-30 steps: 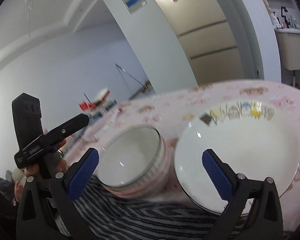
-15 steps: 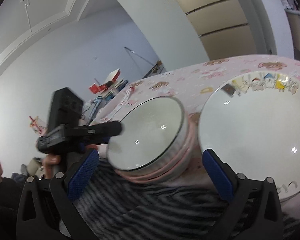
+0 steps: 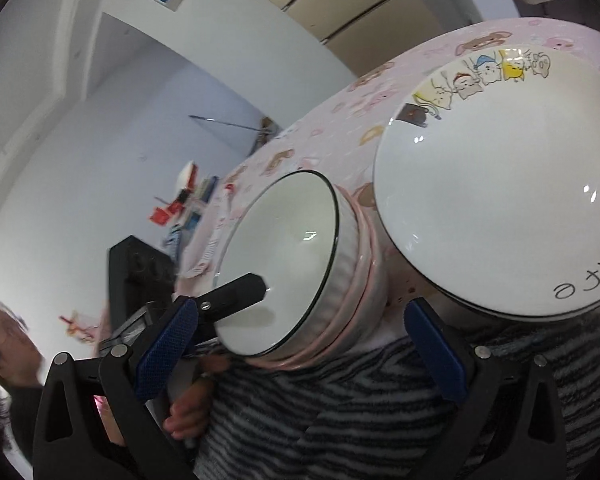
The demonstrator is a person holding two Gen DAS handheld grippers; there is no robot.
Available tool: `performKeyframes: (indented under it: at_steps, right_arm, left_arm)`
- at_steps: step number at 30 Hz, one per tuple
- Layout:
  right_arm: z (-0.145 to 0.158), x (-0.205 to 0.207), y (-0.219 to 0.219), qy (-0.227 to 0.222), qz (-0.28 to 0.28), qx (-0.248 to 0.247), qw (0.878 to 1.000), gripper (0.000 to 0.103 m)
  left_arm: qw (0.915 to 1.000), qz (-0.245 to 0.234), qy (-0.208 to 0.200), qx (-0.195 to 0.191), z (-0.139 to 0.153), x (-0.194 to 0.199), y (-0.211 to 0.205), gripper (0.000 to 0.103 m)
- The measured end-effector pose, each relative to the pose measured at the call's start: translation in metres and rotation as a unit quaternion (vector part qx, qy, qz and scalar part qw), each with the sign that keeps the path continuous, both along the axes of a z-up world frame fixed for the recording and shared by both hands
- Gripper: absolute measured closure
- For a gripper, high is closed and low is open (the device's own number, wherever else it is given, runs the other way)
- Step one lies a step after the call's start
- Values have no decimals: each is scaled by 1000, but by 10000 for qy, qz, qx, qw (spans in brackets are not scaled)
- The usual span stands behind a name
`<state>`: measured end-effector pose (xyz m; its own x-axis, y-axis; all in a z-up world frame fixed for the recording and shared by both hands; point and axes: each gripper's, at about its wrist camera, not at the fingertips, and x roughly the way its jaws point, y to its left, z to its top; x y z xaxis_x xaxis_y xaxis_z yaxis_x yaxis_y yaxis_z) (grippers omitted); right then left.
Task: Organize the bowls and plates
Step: 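Close the left tool on the bowl rim while the right tool grips it, then lift the bowl stack off the table with both tools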
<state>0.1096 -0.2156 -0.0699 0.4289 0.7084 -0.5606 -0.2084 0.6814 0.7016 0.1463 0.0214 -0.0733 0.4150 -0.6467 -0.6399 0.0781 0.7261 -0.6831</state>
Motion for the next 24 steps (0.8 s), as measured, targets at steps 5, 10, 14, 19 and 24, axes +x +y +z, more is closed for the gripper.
performKeyframes:
  at_steps: [5,10,14,19,24]
  right_arm:
    - [0,-1,6,-53,-369,-203,9991,0]
    - [-3,4,19,-105,-569,-726,9957,0]
    - [-3,5,19,-131,-681,-854,9939,0]
    - [-2,-4,9,-362,-875,-737,9928,18]
    - [-6,-3,1,-262,-1034,-711,9918,40]
  left_arm:
    - [9999,-21,-59,101,1,0,-3,17]
    - [10000,35,-57,41,0,1,0,19]
    - [9999,73,-30,-81,-2,2,2,26]
    - [9987,162,-457,157,11,-6,-2,40]
    - [9989,89,-457,75,11,-4,-3,45]
